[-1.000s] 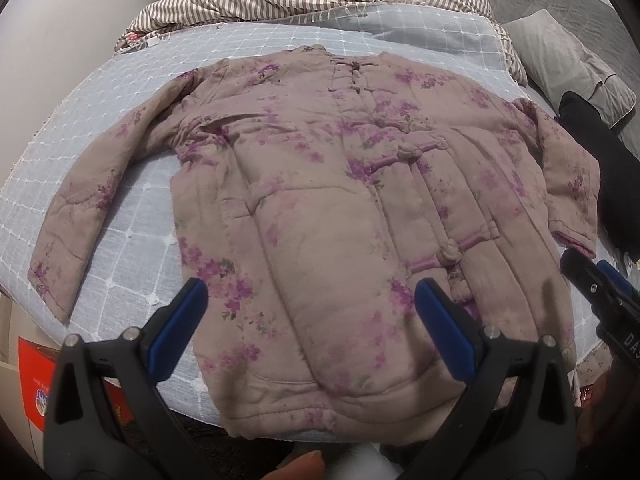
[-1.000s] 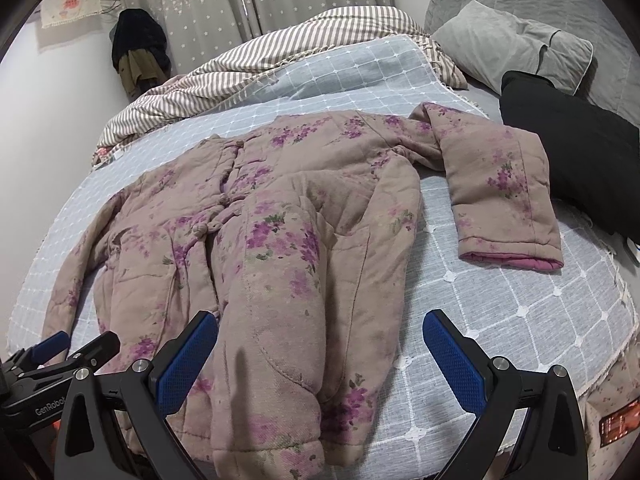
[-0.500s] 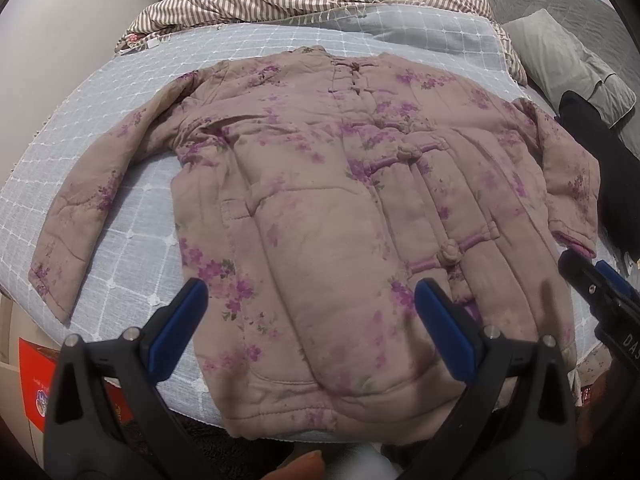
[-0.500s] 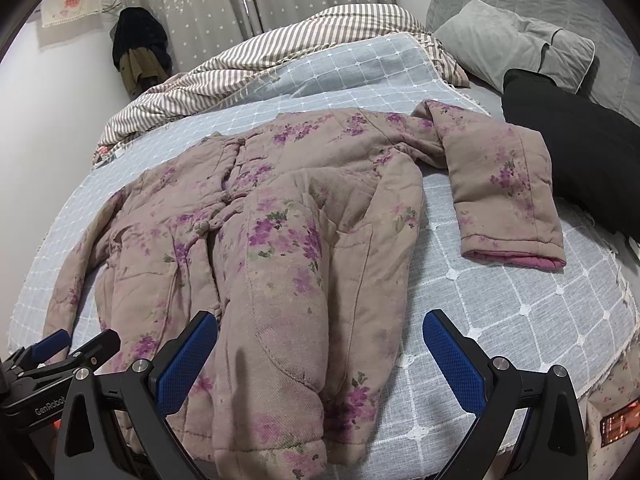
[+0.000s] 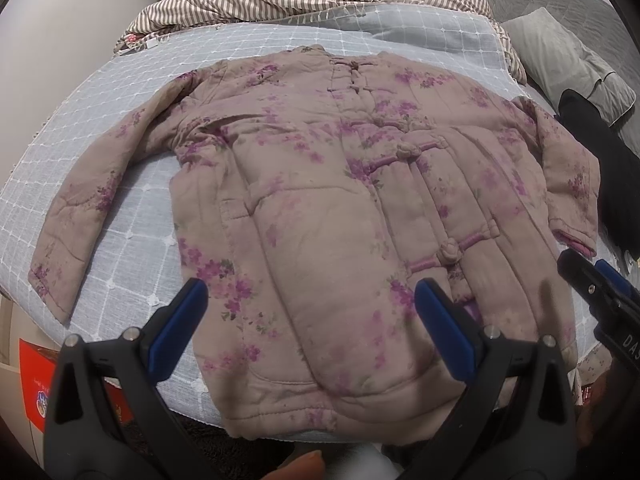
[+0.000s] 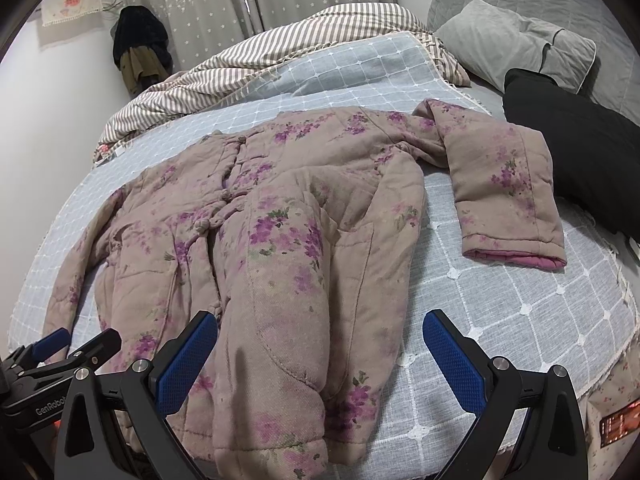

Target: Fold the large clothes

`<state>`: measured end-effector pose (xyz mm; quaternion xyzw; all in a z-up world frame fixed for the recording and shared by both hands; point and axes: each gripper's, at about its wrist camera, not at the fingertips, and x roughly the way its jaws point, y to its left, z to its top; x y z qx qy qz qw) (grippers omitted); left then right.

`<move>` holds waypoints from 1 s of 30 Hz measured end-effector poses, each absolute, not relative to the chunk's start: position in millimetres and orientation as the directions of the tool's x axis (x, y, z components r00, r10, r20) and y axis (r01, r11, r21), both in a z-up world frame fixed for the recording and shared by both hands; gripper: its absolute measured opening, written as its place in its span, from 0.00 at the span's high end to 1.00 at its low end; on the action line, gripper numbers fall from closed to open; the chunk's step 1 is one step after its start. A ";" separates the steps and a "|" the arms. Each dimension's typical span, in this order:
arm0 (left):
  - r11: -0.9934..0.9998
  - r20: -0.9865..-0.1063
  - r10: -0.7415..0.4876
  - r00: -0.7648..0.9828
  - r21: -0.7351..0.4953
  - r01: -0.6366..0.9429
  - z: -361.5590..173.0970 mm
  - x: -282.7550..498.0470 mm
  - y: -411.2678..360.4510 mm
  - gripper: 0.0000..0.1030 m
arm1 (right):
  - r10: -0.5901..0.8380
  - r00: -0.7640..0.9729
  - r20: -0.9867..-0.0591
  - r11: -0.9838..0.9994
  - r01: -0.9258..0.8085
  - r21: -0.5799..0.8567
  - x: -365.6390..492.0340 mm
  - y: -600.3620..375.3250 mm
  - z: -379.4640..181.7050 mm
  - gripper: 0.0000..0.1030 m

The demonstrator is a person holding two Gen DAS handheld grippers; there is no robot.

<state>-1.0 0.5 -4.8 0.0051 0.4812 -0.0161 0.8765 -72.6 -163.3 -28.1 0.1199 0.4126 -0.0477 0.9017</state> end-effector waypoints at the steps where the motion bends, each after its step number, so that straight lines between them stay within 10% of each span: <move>1: 0.999 -0.844 -0.024 0.536 -0.007 0.033 -4.8 -1.0 0.5 0.00 | 0.013 0.655 -0.756 0.967 0.185 0.177 -72.6 -163.2 -28.1 0.00; 30: 1.000 -0.843 -0.022 0.537 -0.014 0.019 -5.5 -0.8 10.3 0.00 | 0.009 0.644 -0.765 0.973 0.171 0.155 -73.9 -160.8 -29.1 0.00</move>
